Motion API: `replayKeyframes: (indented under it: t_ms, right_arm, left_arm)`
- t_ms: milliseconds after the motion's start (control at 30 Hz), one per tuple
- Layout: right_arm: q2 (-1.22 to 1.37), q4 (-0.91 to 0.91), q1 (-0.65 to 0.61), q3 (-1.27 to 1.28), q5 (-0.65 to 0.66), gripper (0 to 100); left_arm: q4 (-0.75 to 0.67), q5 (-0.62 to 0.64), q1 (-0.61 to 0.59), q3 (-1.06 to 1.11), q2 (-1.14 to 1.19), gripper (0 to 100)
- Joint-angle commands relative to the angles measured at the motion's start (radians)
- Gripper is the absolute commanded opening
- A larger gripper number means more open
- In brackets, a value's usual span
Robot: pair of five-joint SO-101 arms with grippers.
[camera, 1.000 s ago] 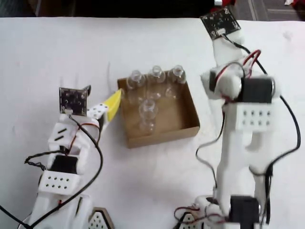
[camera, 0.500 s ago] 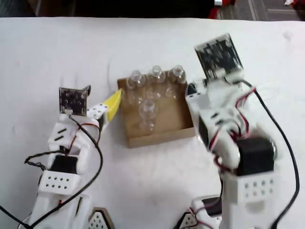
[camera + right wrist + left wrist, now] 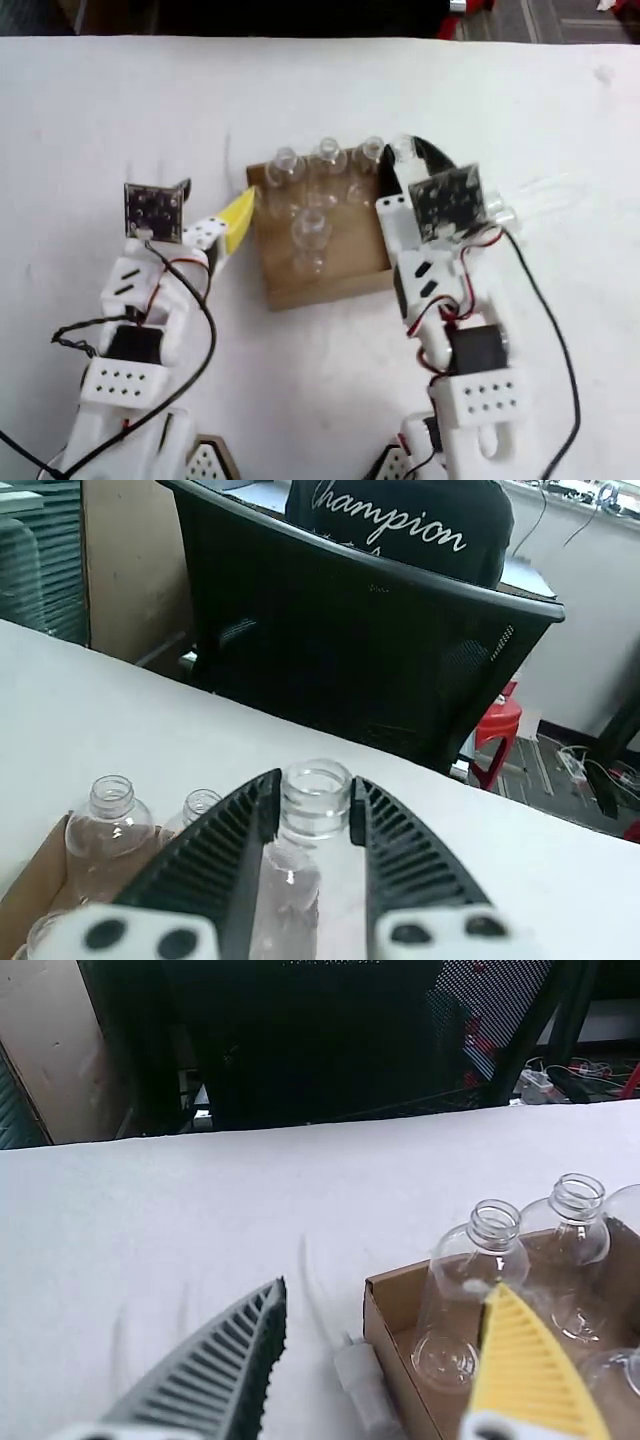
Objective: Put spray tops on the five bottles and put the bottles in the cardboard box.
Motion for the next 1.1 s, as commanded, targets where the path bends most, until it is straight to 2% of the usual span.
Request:
replayKeyframes:
  t_ms: [0,100,233,333,867,1067]
  right_arm:
    - [-0.024,-0.314,-0.038,0.178,-0.008,1.6]
    - [-0.025,-0.423,-0.053,0.292,-0.034,1.6]
    - [-0.018,-0.487,-0.028,0.370,-0.226,1.6]
    - [-0.016,-0.522,-0.021,0.397,-0.296,1.6]
    - [-0.015,-0.522,-0.045,0.471,-0.293,1.6]
    - [-0.013,-0.522,-0.047,0.473,-0.199,1.6]
  left_arm:
    - [-0.026,-0.014,0.010,-0.012,-0.033,29]
    - [-0.026,-0.014,0.010,-0.012,-0.033,29]
    - [-0.026,-0.014,0.010,-0.012,-0.033,29]
    - [-0.026,-0.014,0.010,-0.012,-0.033,29]
    - [-0.026,-0.014,0.008,-0.012,-0.033,29]
    - [-0.026,-0.014,0.008,-0.011,-0.033,29]
